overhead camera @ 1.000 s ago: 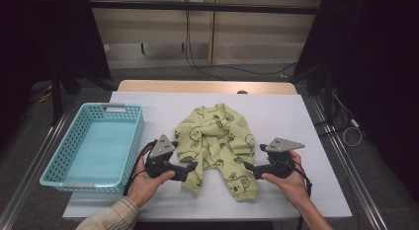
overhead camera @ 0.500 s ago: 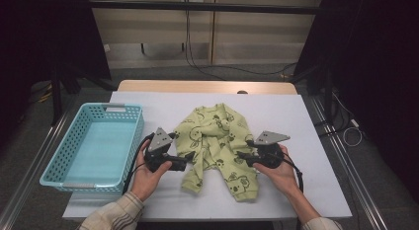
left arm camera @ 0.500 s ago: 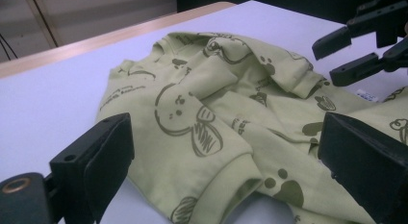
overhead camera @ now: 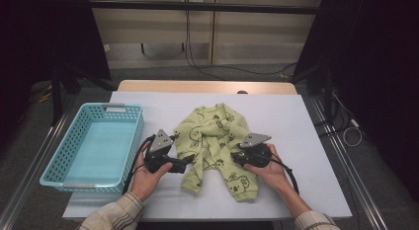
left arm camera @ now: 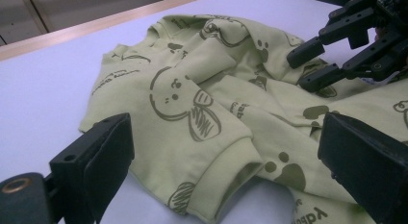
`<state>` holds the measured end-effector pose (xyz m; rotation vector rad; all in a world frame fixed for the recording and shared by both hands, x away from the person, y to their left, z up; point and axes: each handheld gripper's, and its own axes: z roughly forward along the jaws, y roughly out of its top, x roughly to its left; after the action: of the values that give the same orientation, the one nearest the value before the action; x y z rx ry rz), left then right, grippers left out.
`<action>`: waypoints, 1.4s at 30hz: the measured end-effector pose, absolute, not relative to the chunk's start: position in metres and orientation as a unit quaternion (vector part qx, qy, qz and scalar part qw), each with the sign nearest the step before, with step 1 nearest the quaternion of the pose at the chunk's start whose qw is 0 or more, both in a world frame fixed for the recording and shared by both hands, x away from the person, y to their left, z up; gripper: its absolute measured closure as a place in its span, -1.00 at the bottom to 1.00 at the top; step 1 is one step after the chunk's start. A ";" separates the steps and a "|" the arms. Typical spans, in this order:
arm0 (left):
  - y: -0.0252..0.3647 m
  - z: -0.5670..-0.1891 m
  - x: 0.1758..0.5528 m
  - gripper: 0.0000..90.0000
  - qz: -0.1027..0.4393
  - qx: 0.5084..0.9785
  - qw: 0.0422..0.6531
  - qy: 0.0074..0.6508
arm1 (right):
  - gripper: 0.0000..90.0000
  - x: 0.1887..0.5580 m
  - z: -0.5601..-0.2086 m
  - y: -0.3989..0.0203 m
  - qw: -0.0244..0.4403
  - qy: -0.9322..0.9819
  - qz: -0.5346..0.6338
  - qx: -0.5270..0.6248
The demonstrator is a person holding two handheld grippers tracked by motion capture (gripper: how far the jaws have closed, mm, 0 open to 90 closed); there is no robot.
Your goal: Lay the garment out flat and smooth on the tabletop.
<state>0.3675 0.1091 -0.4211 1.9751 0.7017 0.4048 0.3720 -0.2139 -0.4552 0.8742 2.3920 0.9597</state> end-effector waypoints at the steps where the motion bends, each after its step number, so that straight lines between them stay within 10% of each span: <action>1: 0.109 -0.421 0.367 -0.88 0.168 0.811 0.481 0.287 | 0.24 0.373 -0.456 -0.214 0.207 0.860 0.347 0.312; 15: 0.110 -0.422 0.368 -0.88 0.164 0.811 0.480 0.293 | 0.89 0.379 -0.454 -0.217 0.215 0.857 0.338 0.324; 42: 0.109 -0.421 0.367 -0.88 0.169 0.802 0.488 0.299 | 0.92 0.399 -0.350 -0.299 0.314 0.700 0.487 0.417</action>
<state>0.3674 0.1095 -0.4210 1.9497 0.7276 0.4105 0.3990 -0.2987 -0.3499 1.0985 1.8462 1.2833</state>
